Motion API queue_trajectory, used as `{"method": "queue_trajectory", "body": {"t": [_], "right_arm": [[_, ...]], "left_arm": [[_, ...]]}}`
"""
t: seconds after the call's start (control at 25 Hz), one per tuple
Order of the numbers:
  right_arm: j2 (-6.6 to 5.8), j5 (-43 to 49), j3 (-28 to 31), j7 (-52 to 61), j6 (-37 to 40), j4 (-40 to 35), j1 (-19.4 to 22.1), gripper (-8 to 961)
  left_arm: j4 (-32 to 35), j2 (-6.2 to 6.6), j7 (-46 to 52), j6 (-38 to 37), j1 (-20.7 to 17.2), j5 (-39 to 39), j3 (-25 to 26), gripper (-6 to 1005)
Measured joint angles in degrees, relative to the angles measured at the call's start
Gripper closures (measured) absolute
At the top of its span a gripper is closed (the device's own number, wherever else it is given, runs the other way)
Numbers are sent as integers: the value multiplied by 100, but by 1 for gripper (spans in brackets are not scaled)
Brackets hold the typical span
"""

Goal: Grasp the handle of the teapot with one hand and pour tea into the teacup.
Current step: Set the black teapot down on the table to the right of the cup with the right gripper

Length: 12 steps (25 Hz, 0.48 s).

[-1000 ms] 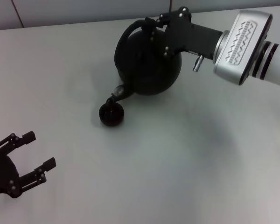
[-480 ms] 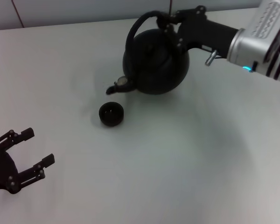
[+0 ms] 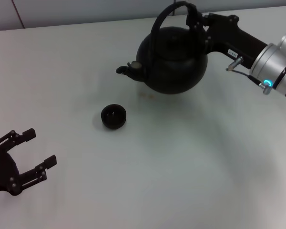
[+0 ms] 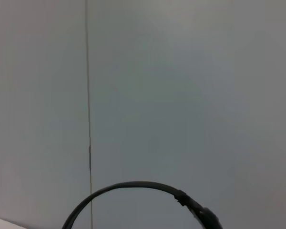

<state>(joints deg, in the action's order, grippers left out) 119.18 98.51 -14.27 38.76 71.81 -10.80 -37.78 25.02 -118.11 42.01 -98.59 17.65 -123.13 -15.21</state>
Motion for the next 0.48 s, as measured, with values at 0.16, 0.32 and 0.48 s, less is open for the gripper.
{"method": "queue_trajectory", "body": {"t": [0.16,0.32,0.48], "right_arm": [[3,-39,8,15,34,40,72,864],[12,-245,17,-29,35,72,162,861],[15,-361,92,-101,31,106,294,857]], "left_arm": [[2,0,0,7,17,0,0,194],[1,0,0,8,20,0,0,194],[-18,0,0,8,19,0,-11,194]]}}
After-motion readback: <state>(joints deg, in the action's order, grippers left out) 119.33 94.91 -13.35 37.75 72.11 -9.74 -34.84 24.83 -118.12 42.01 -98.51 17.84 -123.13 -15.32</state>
